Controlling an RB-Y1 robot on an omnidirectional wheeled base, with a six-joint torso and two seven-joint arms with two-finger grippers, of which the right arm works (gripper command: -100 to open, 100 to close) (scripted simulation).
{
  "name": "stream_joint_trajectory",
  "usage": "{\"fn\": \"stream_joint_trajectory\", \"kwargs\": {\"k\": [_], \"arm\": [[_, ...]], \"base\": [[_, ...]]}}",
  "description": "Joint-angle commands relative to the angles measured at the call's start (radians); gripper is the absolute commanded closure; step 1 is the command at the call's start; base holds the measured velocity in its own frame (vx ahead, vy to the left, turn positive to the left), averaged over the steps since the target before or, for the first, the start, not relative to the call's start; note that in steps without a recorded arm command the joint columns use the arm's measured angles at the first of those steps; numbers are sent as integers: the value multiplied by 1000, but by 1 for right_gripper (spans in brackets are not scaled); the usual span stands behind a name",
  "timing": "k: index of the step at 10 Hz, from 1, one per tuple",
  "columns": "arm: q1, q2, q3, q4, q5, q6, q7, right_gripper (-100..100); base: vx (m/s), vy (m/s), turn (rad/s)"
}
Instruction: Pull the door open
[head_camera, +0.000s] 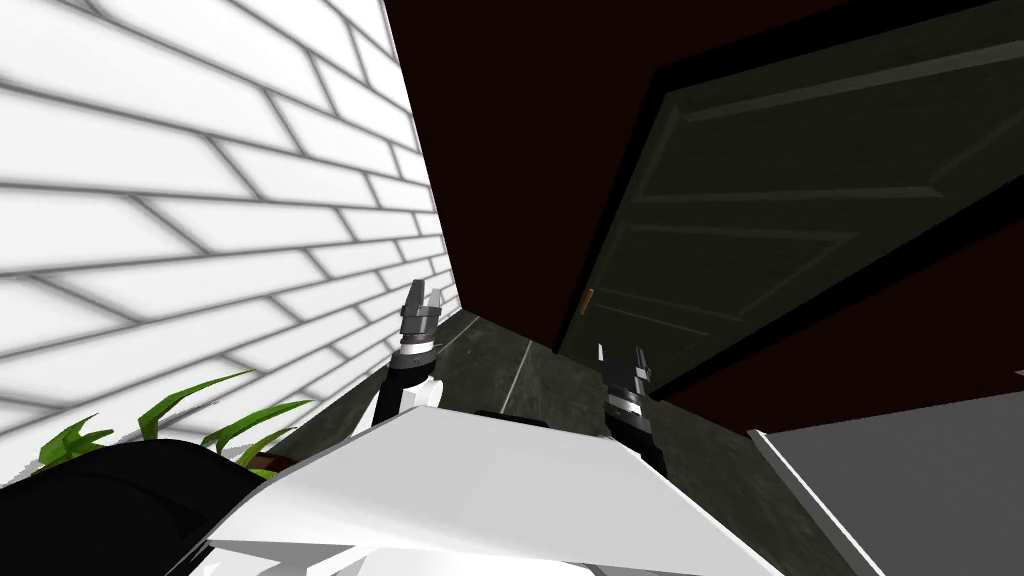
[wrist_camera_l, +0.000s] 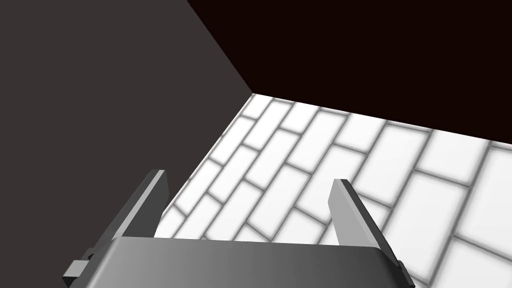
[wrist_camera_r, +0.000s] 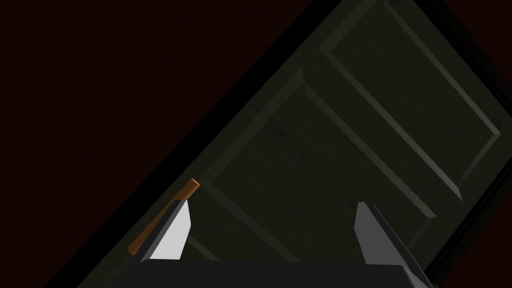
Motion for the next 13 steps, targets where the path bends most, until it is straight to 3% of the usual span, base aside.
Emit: {"fn": "stream_joint_trajectory", "kwargs": {"k": [1,13], "arm": [[1,-8,2,39,-34,-22,-37,-100],[32,-63,17,303,-290,-173,-298,-100]], "base": [[103,-18,151],[92,-36,183]]}}
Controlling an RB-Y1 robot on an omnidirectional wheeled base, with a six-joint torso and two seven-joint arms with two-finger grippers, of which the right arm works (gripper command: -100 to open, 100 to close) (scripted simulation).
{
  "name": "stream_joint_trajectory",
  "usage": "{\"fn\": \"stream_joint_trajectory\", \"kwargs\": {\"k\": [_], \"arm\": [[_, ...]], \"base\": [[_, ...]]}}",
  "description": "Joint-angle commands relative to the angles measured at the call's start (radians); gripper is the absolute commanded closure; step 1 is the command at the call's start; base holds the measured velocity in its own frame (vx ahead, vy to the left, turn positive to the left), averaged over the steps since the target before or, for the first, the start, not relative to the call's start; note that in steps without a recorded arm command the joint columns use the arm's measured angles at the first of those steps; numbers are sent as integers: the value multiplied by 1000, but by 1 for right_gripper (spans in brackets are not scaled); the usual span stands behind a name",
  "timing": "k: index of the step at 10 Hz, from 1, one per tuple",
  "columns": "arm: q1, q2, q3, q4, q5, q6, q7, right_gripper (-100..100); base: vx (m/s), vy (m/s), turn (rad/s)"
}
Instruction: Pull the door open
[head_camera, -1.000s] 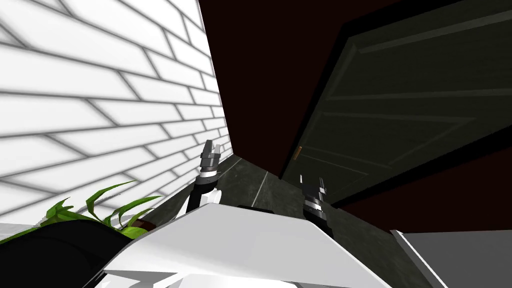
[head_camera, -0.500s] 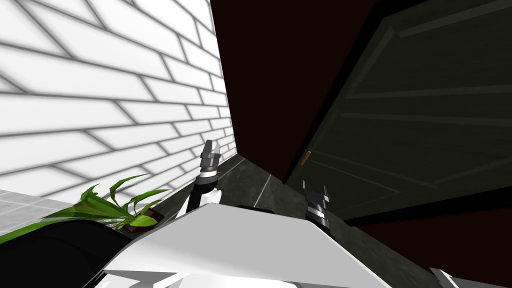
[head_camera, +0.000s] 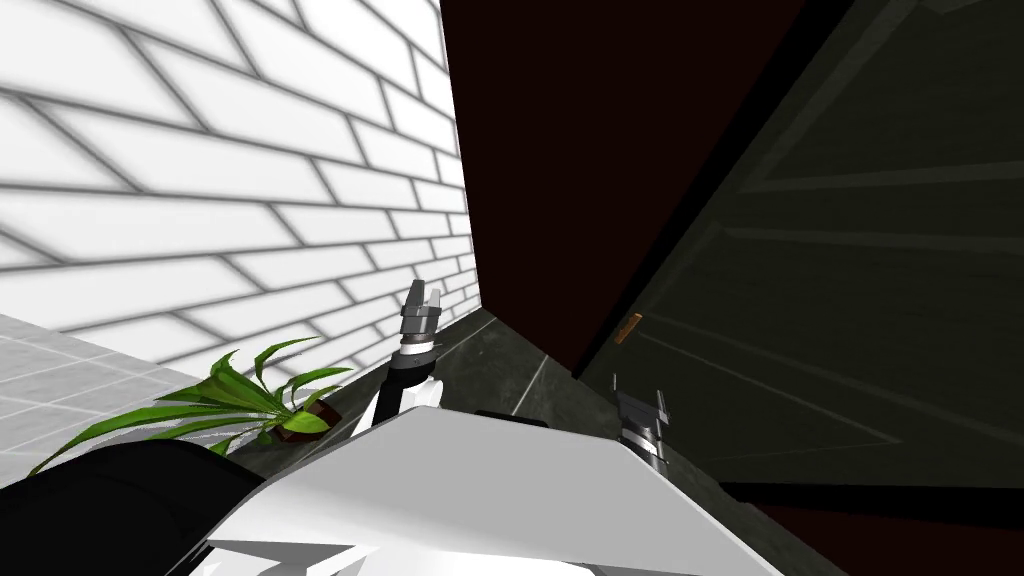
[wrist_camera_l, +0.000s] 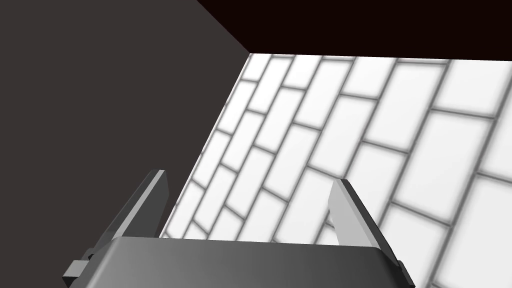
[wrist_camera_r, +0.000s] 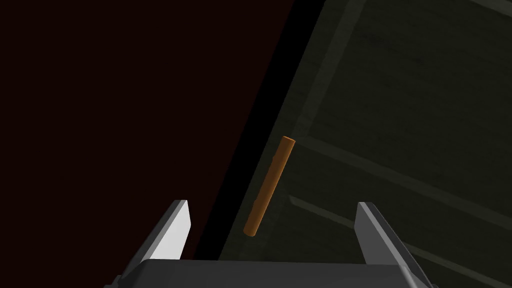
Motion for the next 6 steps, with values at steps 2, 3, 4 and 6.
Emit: {"fn": "stream_joint_trajectory", "kwargs": {"k": [2,3,4,6], "arm": [[11,-14,2,53,-56,-34,-60,-100],[13,-18,3,74,-77,-46,-82,-100],[16,-22,5,96,-98,-59,-103,-100],[21,-31,7,137,-138,-82,-144,-100]], "base": [[96,-45,166],[85,-58,193],[94,-56,167],[77,-53,165]]}}
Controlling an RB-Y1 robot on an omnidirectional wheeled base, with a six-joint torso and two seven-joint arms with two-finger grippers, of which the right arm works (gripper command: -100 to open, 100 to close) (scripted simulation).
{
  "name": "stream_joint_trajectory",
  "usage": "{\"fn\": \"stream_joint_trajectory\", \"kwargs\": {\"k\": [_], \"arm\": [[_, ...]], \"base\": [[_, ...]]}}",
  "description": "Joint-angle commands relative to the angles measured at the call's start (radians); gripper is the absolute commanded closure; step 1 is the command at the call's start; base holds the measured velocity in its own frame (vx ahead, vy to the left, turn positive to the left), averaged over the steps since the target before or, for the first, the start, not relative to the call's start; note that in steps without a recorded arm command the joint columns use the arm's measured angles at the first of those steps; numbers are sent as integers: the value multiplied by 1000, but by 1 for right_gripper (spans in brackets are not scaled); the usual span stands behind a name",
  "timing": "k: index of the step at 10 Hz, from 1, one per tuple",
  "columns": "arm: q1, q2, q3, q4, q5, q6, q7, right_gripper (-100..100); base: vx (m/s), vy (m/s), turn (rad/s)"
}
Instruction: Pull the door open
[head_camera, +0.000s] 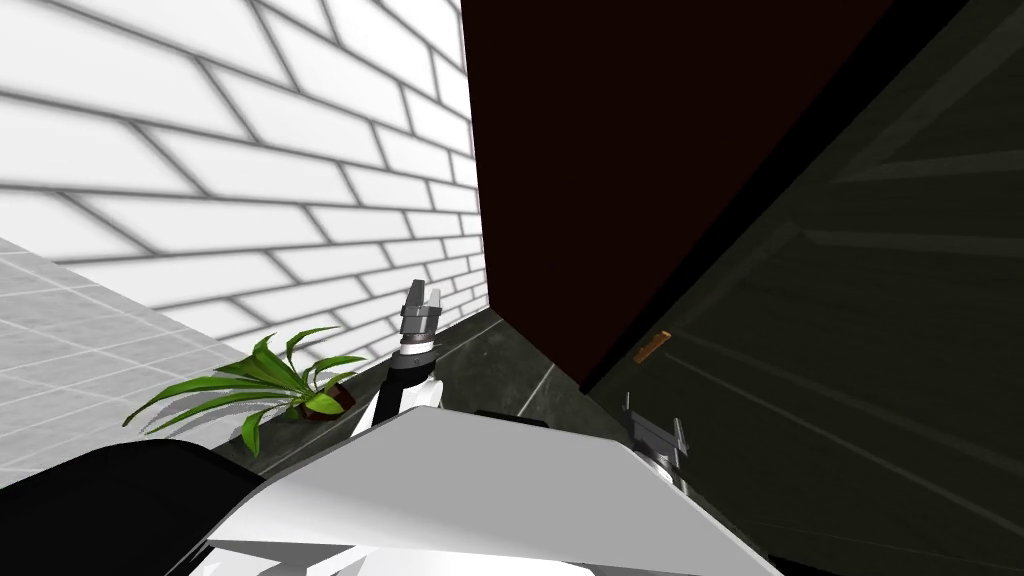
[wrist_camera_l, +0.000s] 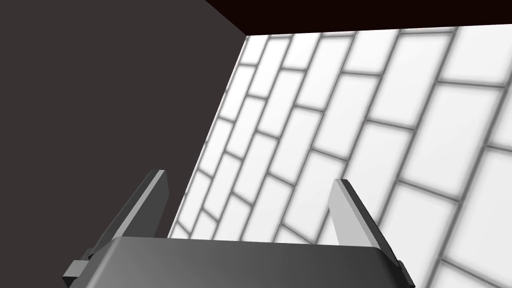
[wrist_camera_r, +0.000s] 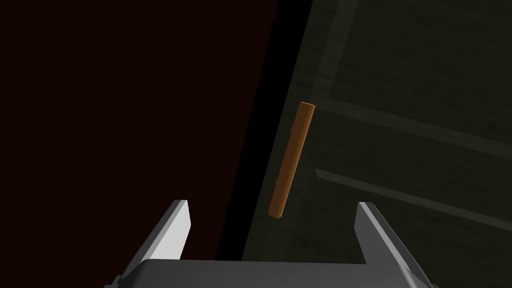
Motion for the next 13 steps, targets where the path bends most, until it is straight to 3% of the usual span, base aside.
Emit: {"fn": "stream_joint_trajectory", "kwargs": {"k": [1,8,9,13], "arm": [[0,-11,0,42,-34,-22,-40,-100],[15,-38,7,176,-164,-99,-173,-100],[15,-38,7,176,-164,-99,-173,-100],[23,-51,11,243,-229,-137,-240,-100]], "base": [[83,-57,180],[80,-59,163],[43,-46,42],[49,-53,125]]}}
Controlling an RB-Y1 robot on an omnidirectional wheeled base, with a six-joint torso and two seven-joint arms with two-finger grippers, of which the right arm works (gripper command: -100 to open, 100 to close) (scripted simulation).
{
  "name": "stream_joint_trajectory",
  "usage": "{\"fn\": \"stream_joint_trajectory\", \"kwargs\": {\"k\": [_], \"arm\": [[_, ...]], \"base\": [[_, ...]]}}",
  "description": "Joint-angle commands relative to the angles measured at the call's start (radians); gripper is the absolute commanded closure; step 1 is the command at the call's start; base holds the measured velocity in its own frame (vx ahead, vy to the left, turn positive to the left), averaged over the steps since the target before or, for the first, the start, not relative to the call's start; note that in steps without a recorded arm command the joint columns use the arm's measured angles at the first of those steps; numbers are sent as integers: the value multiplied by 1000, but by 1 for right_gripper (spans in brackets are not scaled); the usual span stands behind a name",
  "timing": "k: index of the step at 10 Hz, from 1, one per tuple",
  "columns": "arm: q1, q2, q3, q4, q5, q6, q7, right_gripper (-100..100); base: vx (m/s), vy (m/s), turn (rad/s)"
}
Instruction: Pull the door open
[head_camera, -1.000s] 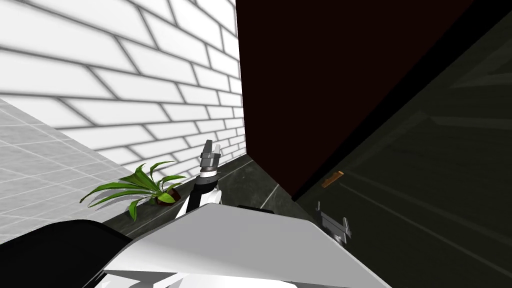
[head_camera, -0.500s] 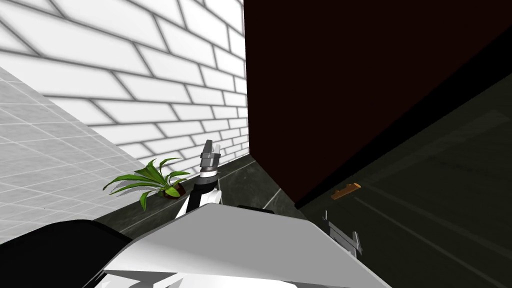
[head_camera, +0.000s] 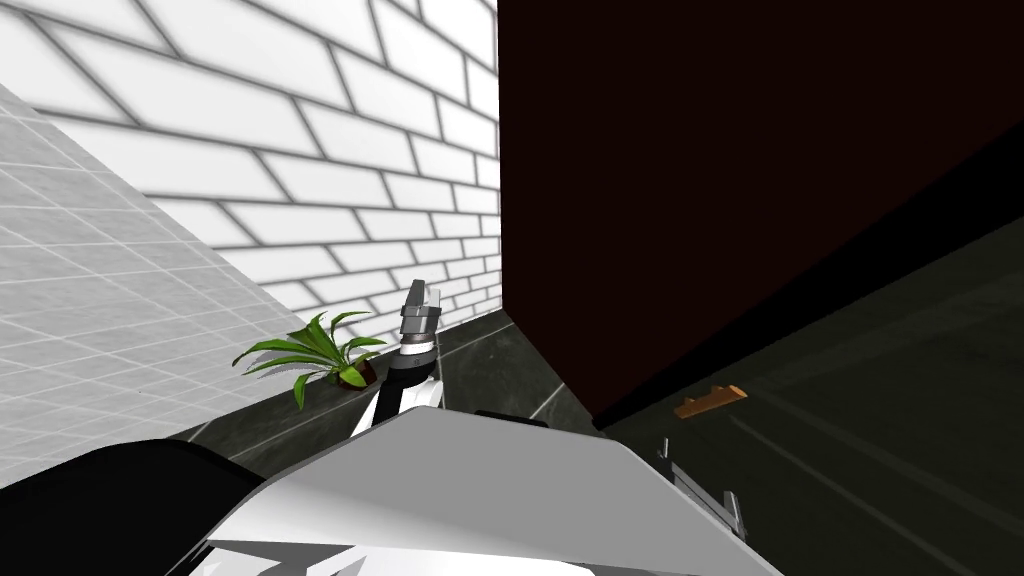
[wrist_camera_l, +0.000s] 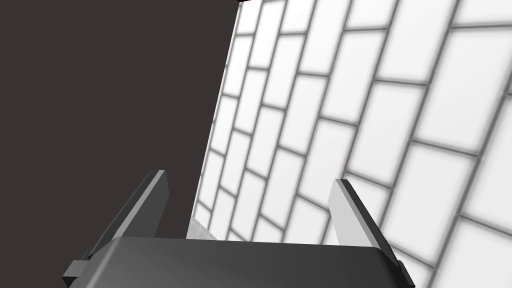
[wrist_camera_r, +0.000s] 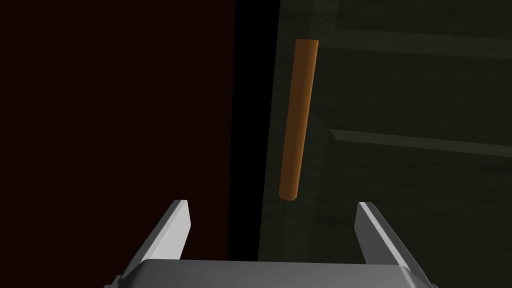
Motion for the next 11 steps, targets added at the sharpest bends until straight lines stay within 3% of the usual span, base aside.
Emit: {"fn": "stream_joint_trajectory", "kwargs": {"k": [1,10,11], "arm": [[8,-9,2,37,-41,-23,-42,-100],[26,-38,10,186,-186,-109,-190,-100],[27,-35,9,167,-176,-100,-173,-100]], "base": [[95,-70,228],[65,-79,138],[26,-41,30]]}}
